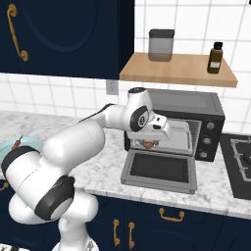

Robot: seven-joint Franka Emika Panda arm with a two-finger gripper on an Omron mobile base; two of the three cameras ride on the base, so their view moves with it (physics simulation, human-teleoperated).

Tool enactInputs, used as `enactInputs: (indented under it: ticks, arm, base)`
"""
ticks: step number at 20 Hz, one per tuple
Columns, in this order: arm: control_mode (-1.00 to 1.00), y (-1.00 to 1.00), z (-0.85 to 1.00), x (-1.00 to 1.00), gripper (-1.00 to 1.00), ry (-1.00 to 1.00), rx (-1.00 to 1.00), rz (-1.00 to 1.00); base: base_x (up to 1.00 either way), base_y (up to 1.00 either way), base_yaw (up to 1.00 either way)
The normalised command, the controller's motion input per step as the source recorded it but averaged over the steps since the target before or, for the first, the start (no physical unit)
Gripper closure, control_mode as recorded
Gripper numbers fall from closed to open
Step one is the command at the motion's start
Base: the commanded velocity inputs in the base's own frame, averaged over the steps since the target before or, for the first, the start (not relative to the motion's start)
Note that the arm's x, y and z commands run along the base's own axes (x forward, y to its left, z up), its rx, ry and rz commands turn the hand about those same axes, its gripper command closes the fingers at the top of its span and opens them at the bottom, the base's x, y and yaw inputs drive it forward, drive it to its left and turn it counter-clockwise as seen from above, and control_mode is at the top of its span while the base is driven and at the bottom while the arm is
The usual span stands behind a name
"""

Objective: Pick up the kebab skewer and baguette bread, and place them inside the toaster oven. Close the toaster oven door and start by setting the timer.

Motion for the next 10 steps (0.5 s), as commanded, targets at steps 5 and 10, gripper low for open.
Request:
enactInputs:
  ticks: [5,10]
  arm:
    - [-1.0,0.18,-0.09,0.24,1.0,-0.03,0.03,0.07]
    - [-1.0,0.2,-0.11,0.21,1.0,-0.01,0.02,0.1]
  base:
    - [0.0,0.0,0.0]
    - [0.0,0.0,0.0]
